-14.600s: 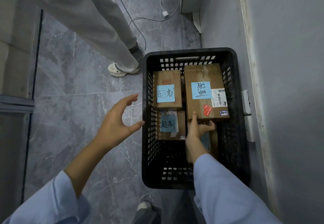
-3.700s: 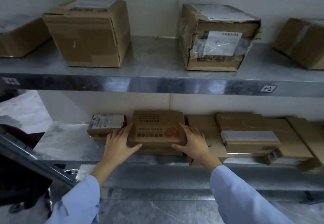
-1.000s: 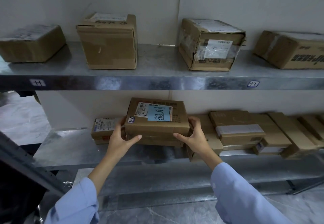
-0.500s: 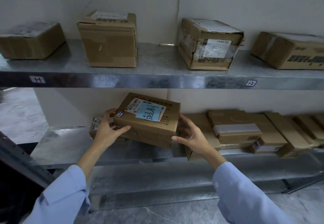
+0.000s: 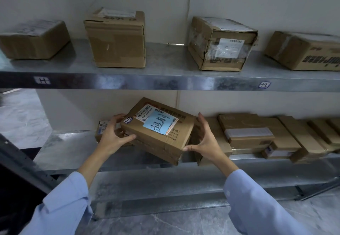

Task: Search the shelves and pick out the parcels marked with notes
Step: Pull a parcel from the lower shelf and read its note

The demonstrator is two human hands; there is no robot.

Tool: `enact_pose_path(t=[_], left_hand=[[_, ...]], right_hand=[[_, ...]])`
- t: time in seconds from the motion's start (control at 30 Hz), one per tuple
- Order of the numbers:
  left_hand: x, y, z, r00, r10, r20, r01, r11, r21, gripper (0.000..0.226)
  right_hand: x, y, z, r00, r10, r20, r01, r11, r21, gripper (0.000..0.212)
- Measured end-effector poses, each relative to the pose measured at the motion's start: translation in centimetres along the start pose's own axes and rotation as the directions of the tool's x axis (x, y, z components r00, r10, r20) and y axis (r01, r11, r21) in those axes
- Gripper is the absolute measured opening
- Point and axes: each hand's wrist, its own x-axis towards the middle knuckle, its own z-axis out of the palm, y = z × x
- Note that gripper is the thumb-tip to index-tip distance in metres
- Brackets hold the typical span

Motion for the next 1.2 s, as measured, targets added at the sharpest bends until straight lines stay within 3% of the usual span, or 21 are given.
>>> enact_pose_path(t=[0.1,0.2,0.37,0.43,0.57,0.8,1.2], left_hand=[[0.0,0.0,0.0,0.999,-0.007,0.035,0.008,1.000,-0.014,0.078],[0.0,-0.3,0.1,1.000,-0.009,0.009,0.010,0.999,-0.034,0.080],[-0.4,-0.2,0.5,1.000,0.000,-0.026,-0.002,0.999,-0.043,0.077],[-0.5,-0.3,0.6,0.999,0.003,-0.034,-0.004,0.999,-0.044,0.080],[-0.7,-0.1,0.8,0.999,0.008,-0.042,-0.010,0.999,-0.051,0.081],[-1.4,0.4,1.3,0.997,-0.008,0.077,0.019,0.990,-0.141,0.091],[-3.3,1.5,2.0,0.960,-0.051,0.277,0.120,0.963,-0.240,0.087]], right_hand=[[-0.3,0.2,0.1,0.998,0.007,0.061,-0.007,1.000,-0.008,0.143],[-0.4,0.3,0.1,0.999,0.019,0.028,-0.018,0.999,-0.037,0.134],[-0.8,0.7,-0.5,1.000,-0.013,0.020,0.016,0.993,-0.119,0.087],[-1.1,0.6,-0.4,0.999,-0.022,0.028,0.025,0.994,-0.102,0.081],[-1.9,0.6,0.0,0.998,-0.014,0.062,0.017,0.999,-0.034,0.081],[-2.8,0.3,0.9,0.993,0.011,0.114,-0.001,0.996,-0.090,0.104],[-4.9,0.3,1.8,1.000,0.004,0.001,-0.004,0.999,-0.040,0.101]])
